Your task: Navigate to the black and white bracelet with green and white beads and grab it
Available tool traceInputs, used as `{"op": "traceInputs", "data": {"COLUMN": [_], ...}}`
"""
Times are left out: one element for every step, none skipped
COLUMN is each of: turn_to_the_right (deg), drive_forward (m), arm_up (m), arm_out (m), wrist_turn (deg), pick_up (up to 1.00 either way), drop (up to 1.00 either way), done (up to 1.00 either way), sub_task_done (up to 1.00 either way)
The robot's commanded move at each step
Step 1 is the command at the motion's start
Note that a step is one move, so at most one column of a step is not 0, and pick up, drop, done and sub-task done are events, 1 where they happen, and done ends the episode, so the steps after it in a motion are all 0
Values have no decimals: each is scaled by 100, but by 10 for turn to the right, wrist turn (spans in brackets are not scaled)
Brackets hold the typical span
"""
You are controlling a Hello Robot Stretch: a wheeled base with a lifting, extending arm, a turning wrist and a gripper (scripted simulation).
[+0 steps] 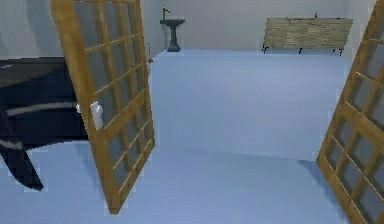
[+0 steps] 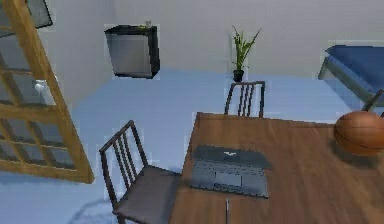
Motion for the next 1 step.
{"op": "traceInputs", "data": {"turn_to_the_right": [0], "drive_forward": [20], "arm_up": [0], "arm_out": [0], "wrist_turn": [0], "pick_up": [0], "drop": [0], "done": [0], "sub_task_done": [0]}}
